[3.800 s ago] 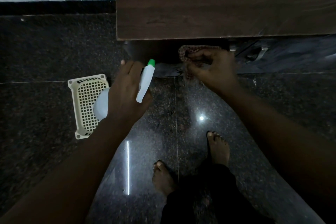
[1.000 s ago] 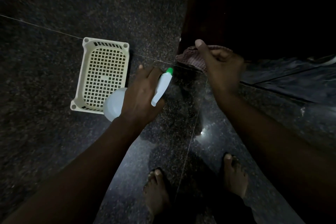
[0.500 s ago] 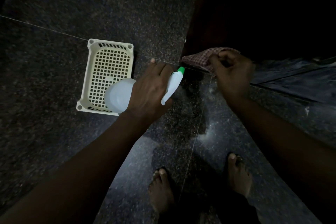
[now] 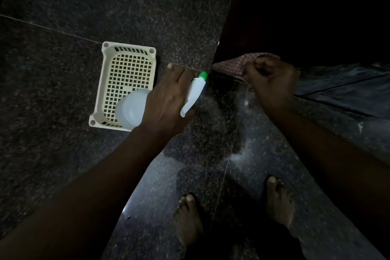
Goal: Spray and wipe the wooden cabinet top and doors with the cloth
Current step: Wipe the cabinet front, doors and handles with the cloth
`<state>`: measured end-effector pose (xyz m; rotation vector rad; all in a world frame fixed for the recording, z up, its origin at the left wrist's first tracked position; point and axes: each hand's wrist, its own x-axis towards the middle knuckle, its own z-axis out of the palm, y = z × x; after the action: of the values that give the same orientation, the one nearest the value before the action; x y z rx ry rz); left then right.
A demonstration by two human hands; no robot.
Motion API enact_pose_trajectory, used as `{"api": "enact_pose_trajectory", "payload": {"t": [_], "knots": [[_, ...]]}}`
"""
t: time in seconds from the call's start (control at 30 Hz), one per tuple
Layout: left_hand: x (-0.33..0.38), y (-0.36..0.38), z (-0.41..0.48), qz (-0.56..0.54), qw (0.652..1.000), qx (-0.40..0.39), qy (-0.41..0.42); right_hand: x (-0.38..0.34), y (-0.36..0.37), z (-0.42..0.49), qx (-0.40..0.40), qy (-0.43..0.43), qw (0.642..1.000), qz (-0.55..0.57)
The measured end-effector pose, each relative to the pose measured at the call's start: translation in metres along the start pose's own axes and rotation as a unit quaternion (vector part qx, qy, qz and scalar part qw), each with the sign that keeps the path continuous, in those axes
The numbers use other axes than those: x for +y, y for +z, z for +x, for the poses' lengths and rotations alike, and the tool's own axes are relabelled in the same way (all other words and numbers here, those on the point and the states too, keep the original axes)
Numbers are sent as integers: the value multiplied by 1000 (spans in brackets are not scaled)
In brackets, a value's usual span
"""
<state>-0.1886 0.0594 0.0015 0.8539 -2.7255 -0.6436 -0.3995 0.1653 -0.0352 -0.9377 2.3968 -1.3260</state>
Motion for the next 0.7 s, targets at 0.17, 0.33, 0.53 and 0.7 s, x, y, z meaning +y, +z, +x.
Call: {"api": "enact_pose_trajectory", "payload": {"t": [0.17, 0.33, 0.53, 0.7], "knots": [[3, 5, -4, -14, 1000, -7, -16, 3, -1, 2, -18, -19, 999, -28], [-2, 10, -9, -7, 1000, -14, -19, -6, 37, 8, -49, -65, 995, -61], [-7, 7, -13, -3, 1000, -10, -17, 15, 15, 8, -43, -59, 994, -77], [-8, 12, -10, 12, 1000, -21, -15, 32, -18, 2, -28, -38, 997, -60]]}}
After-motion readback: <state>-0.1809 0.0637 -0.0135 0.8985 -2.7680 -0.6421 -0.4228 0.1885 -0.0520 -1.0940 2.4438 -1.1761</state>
